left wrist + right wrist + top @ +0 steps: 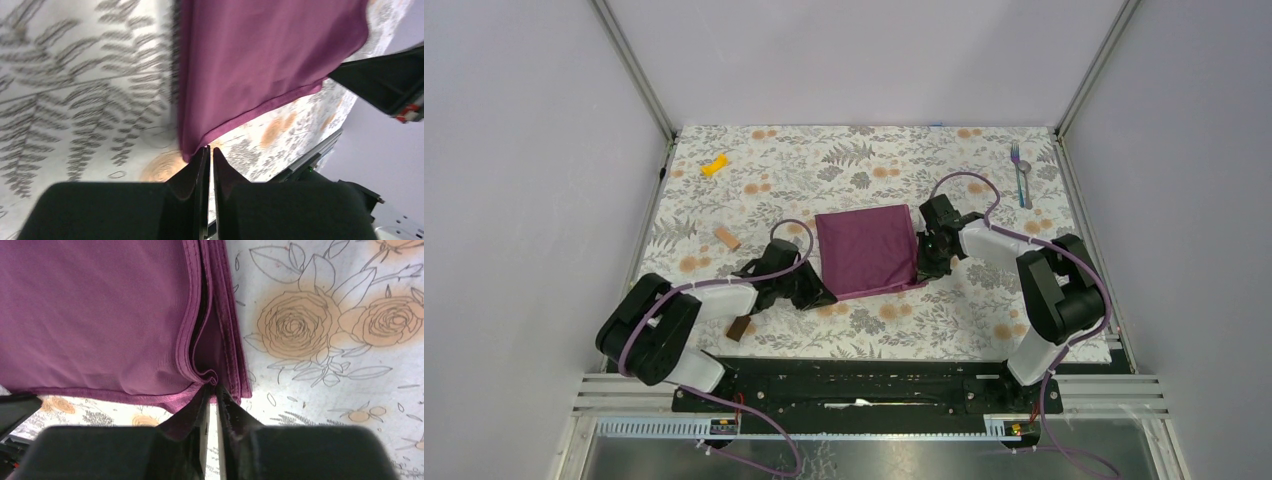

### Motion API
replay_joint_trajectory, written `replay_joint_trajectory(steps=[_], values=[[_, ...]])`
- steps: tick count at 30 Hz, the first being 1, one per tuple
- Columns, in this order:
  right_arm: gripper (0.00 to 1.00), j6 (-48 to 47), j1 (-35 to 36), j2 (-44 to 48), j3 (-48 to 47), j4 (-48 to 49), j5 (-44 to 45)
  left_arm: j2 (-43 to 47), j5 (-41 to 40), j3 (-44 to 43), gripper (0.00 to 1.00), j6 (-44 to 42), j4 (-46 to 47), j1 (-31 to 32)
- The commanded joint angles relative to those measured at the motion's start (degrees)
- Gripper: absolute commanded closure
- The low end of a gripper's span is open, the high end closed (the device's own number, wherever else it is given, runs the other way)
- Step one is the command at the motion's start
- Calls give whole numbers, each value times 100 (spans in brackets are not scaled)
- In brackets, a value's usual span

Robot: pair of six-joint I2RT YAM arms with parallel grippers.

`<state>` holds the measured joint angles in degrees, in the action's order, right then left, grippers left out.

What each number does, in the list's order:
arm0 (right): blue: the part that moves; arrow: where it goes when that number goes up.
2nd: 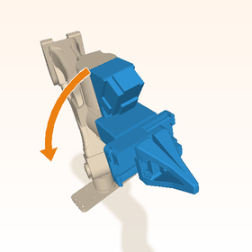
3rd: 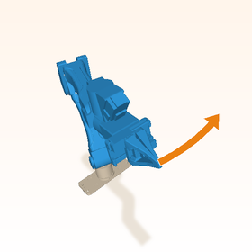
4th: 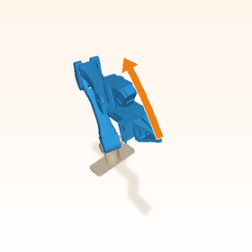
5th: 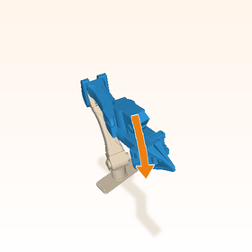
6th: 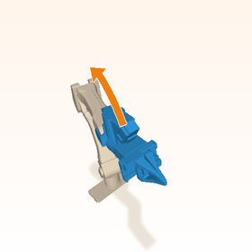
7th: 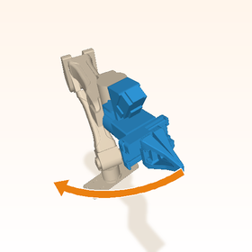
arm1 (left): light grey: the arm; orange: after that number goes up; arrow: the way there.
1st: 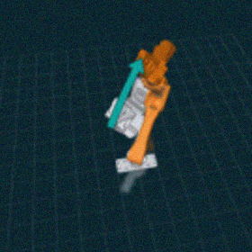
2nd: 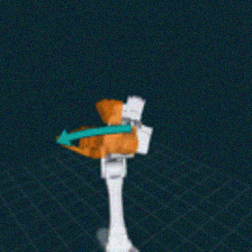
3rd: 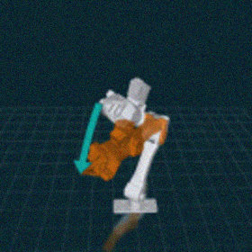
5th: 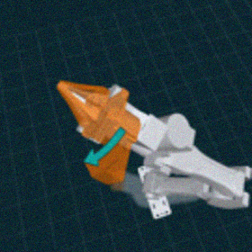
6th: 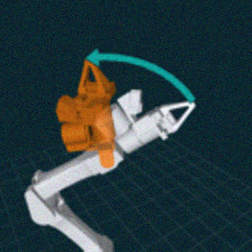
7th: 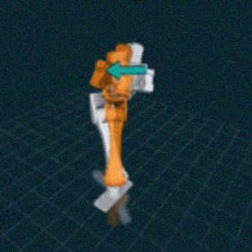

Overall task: Fold the napkin into a case and place the utensils inside
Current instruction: Smooth out the square-folded napkin at the center of the board.

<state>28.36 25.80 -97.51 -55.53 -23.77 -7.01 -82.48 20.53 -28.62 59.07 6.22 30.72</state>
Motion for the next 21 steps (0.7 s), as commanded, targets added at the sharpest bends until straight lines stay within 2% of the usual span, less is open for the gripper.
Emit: replay_joint_trajectory(steps=[1, 6, 9, 12, 15, 17, 21], values=[[81, -201, 60, 362, -403, -332, -269, -128, 105, 358, 91, 122, 705, -14], [57, -730, 82, 664, -1054, -762, -361, -184, 17, 531, 92, 91, 765, -13], [46, -771, 194, 695, -1213, -563, -918, -226, 8, 533, 92, 87, 808, -13], [45, -642, 353, 464, -1295, -373, -1453, -203, 19, 533, 93, 79, 782, -16], [44, -329, 395, 275, -922, 438, -2177, -63, 127, 498, 91, 103, 712, -13], [47, -224, 391, 44, -790, 646, -2369, 210, 226, 392, 84, 100, 531, 14], [48, -322, 375, -70, -572, 763, -2097, 882, 386, 59, 70, 27, 91, 83]])
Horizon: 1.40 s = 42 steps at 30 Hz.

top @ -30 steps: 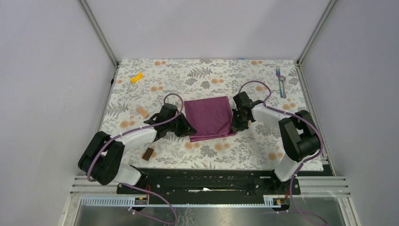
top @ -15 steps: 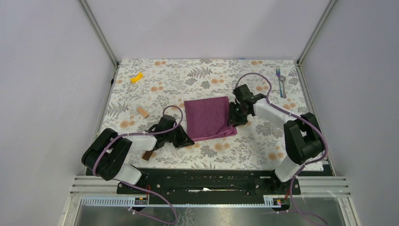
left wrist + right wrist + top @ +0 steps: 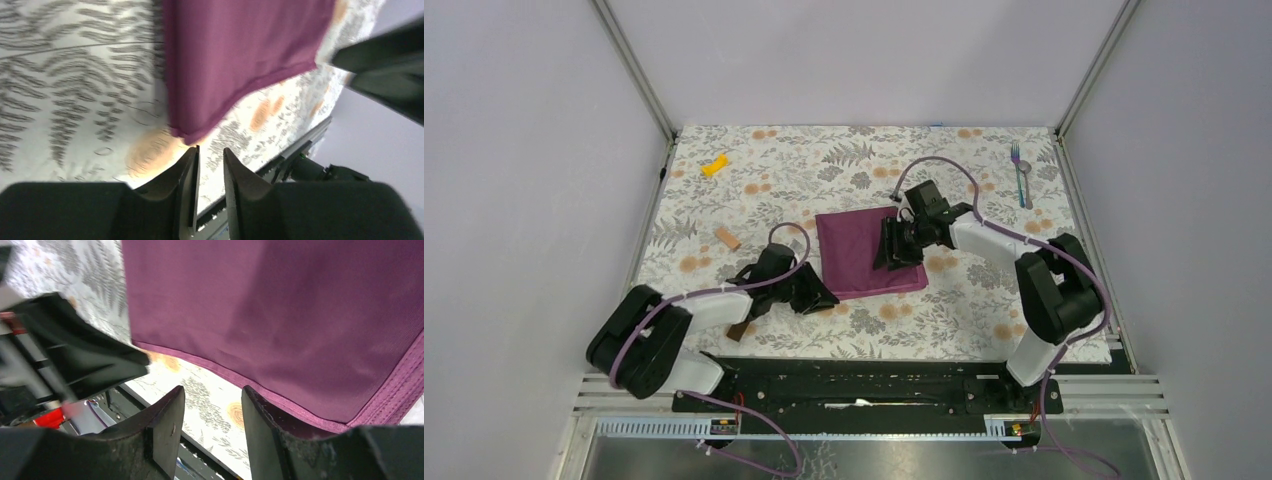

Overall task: Fold the napkin into a case and place the utensils inside
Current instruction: Smooth out the square-folded napkin at the center of the board.

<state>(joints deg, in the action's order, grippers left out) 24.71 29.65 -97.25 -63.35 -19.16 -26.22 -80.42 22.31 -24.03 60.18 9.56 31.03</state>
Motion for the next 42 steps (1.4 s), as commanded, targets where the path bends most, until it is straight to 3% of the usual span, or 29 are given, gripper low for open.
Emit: replay_joint_trajectory(steps=[1, 7, 14, 23, 28, 33, 38, 42], values=[[48, 10, -21, -111, 254, 319, -137, 795, 308, -498, 68, -98, -290, 53], [50, -48, -246, -234, 539, 483, -206, 754, 323, -1158, 63, -390, -712, -69], [53, -117, -524, -334, 903, 650, -115, 248, 557, -1150, 55, -446, -305, -399], [57, -133, -599, -444, 1006, 672, -26, -125, 589, -1305, 58, -539, -214, -468], [56, -105, -592, -251, 869, 571, -247, -334, 642, -875, 61, -328, 310, -465], [44, -71, -562, -126, 757, 756, -780, -685, 602, -401, 63, -269, 752, -462], [40, 71, -1170, -244, 1392, 1380, -1229, -1085, 775, 29, 65, 50, 1515, -457], [41, -81, -1629, -183, 1907, 1366, -912, -1126, 743, 221, 65, 81, 1631, -457]])
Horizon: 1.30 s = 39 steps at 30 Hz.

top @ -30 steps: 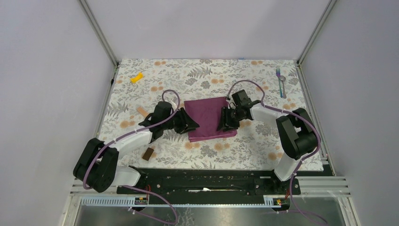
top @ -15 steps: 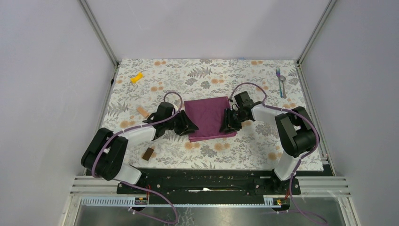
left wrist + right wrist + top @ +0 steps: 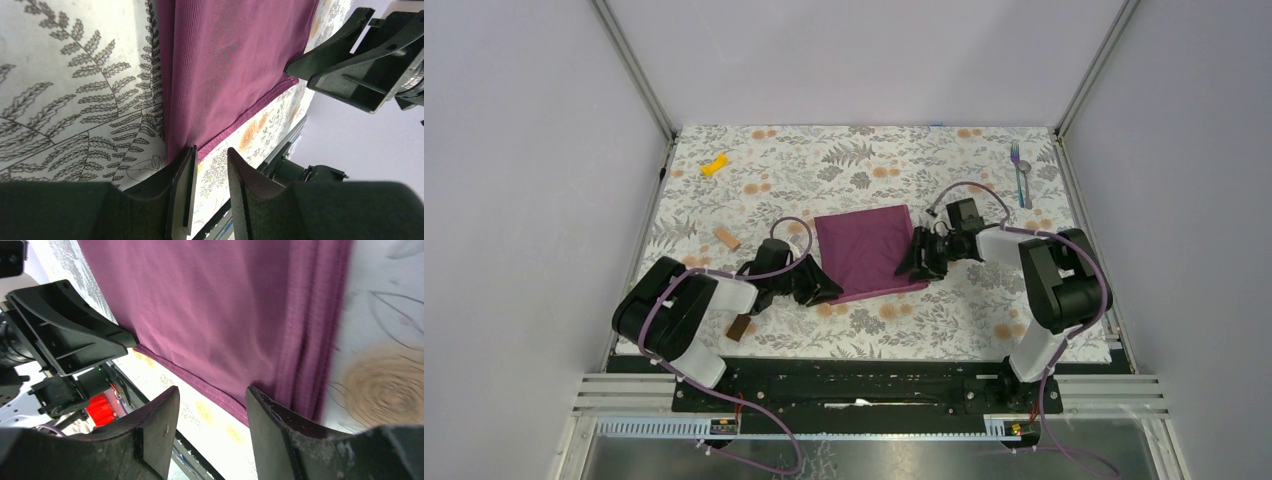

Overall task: Fold the napkin into a case and place the utensils inside
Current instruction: Smooth out the square-folded napkin at the center of the board.

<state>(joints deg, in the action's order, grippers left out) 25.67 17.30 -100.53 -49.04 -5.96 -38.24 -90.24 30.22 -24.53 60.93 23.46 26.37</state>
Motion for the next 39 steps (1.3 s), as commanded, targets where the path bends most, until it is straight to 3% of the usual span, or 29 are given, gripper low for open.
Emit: replay_joint_trajectory(steps=[1, 8, 12, 15, 18, 24, 26, 39], values=[[41, -219, -487, 205, 558, 2, 439, -143, -53, 289, 65, -5, 235, 8], [41, -619, -448, 832, 90, -885, 1062, 80, -39, 138, 64, -210, -145, 17], [33, -568, 113, 956, -563, -842, 955, 178, -27, 145, 64, -196, -193, 17], [31, 68, 590, 362, -1184, -296, 207, 203, -98, 199, 64, -187, -202, 17], [28, 775, 1179, -298, -1683, 457, 20, 138, -159, 242, 65, -172, -166, 17], [27, 2619, 1719, -1571, -2115, 3019, -602, 46, -222, 304, 68, -116, -52, 17], [26, 2924, 1815, -1921, -2243, 3392, -669, 44, -258, 330, 68, -120, -52, 17], [28, 2820, 1966, -3299, -3434, 3191, -232, -135, -301, 397, 71, -108, 27, 17]])
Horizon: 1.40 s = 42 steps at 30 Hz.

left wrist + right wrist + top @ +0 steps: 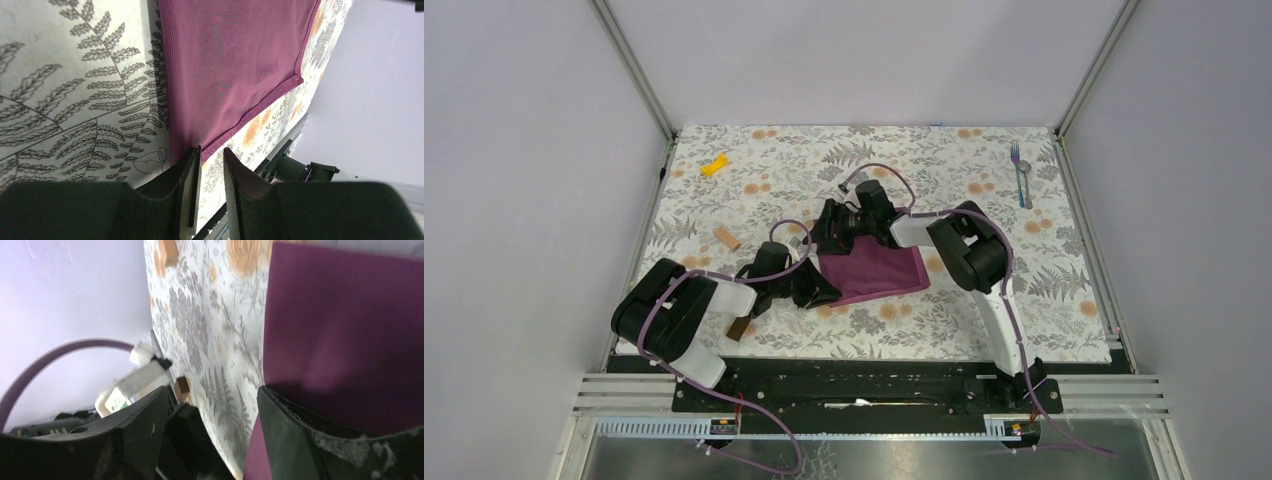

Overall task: Fold the napkin into a case and place the utensils inside
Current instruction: Smooth out the square-folded napkin at the center of the board.

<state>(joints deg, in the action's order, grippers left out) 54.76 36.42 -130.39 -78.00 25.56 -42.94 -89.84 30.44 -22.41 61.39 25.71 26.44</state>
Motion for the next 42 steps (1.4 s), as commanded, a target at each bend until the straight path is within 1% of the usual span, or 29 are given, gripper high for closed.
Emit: replay_joint_trajectory(steps=[1, 9, 16, 20, 23, 25, 27, 28, 30, 33, 35, 37, 40, 42], values=[[28, -134, 50, -391, -680, -84, 291, -176, -334, 207, 72, -153, -192, 11], [28, -503, -109, -1151, -1936, -908, 540, -238, -329, 334, 73, -153, -108, 28], [27, -360, -395, -1809, -2819, -948, 475, -340, -309, 334, 74, -102, -5, 68], [28, -231, -622, -2458, -4069, -1264, 118, -328, -335, 273, 74, -109, -43, 113], [27, -456, -751, -2290, -4682, -1682, 102, -282, -243, 121, 74, -120, -171, 118], [26, -695, -873, -1911, -4867, -2047, 125, -148, -155, -19, 70, -100, -290, 122], [26, -887, -1038, -1429, -4736, -2399, 84, 96, -26, -167, 64, -26, -392, 125], [26, -1004, -1128, -1139, -4459, -2478, 64, 255, 32, -272, 60, -7, -482, 125], [25, -1187, -1272, -462, -3641, -2495, 34, 597, 99, -546, 53, -46, -794, 125], [24, -1397, -1365, 284, -2443, -2399, -19, 966, 182, -1058, 47, -188, -1267, 119], [24, -1352, -1384, 568, -1781, -2125, -108, 1009, 142, -1400, 46, -313, -1515, 81], [25, -1275, -1412, 716, -1342, -1889, -118, 841, 78, -1860, 47, -493, -1765, 14], [26, -989, -1534, 699, -822, -1333, -264, 287, 161, -2337, 52, -702, -1906, -152], [28, -864, -1644, 568, -663, -1016, -418, -126, 85, -2573, 53, -888, -2025, -222]])
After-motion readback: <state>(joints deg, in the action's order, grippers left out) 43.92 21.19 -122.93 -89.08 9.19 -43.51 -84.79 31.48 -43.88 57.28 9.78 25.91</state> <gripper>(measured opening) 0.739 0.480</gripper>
